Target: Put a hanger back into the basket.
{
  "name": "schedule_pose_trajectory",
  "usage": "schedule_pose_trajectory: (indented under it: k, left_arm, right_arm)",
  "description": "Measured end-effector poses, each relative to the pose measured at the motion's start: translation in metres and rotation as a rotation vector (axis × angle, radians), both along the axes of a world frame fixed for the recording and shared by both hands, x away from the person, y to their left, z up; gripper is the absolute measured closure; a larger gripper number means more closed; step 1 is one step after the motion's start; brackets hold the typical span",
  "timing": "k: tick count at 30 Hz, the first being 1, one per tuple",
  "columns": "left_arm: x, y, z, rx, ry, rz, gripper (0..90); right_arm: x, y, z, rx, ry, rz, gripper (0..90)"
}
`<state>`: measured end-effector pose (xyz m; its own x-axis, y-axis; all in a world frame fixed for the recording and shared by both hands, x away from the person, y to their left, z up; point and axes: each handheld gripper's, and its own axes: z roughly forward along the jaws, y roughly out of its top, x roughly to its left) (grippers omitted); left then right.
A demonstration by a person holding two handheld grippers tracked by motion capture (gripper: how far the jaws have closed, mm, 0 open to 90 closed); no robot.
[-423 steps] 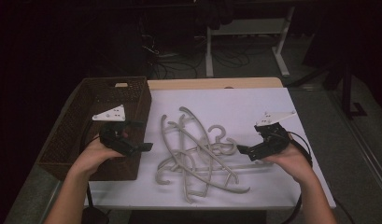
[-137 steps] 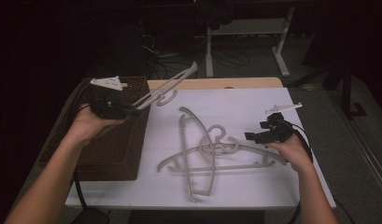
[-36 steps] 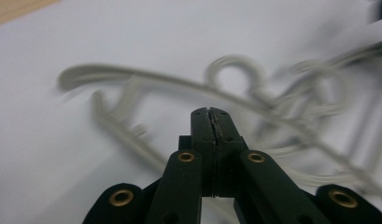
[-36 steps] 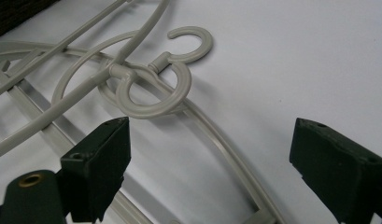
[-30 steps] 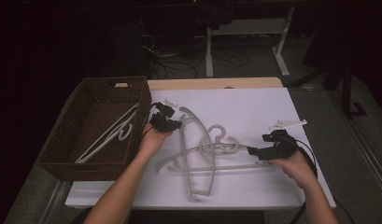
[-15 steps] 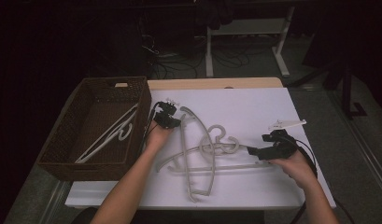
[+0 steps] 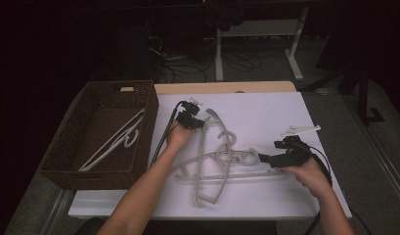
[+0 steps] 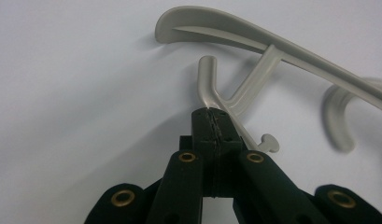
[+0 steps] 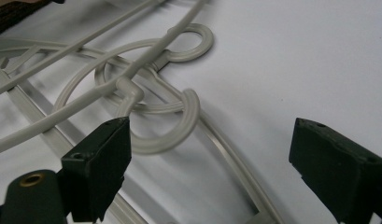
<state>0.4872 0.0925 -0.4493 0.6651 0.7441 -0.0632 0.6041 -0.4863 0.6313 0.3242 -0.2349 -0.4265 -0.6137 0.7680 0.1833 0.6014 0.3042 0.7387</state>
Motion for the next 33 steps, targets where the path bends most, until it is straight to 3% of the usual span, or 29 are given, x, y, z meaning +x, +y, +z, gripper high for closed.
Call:
schedule_pose_trajectory:
  k: [7,11,14,17,25,28,33]
  left_arm:
    - [0.004,-0.027,-0.001,-0.006,-0.003,-0.053,90.0]
    - [0.001,-0.022,0.004,-0.008,-0.01,-0.048,89.6]
    - [-0.007,-0.014,0.014,-0.046,-0.001,-0.059,85.4]
    - [-0.021,-0.008,0.026,-0.056,0.009,-0.096,77.2]
    - [-0.072,0.0,0.046,-0.152,0.072,-0.217,52.1]
    - [-0.094,0.0,0.05,-0.189,0.102,-0.268,46.4]
    - [-0.128,-0.006,0.054,-0.216,0.114,-0.332,40.2]
  right_arm:
    - [0.0,0.0,0.001,0.004,-0.004,0.004,12.6]
    - [-0.001,-0.001,0.002,0.005,-0.006,0.003,12.6]
    - [-0.001,-0.002,0.002,0.007,-0.009,0.0,12.6]
    - [-0.001,-0.003,0.003,0.011,-0.008,-0.006,12.6]
    - [0.0,-0.003,0.002,0.003,-0.006,-0.01,12.6]
    - [0.0,-0.002,0.001,-0.001,-0.006,-0.009,12.6]
    - [0.0,-0.002,0.001,-0.005,-0.004,-0.012,12.5]
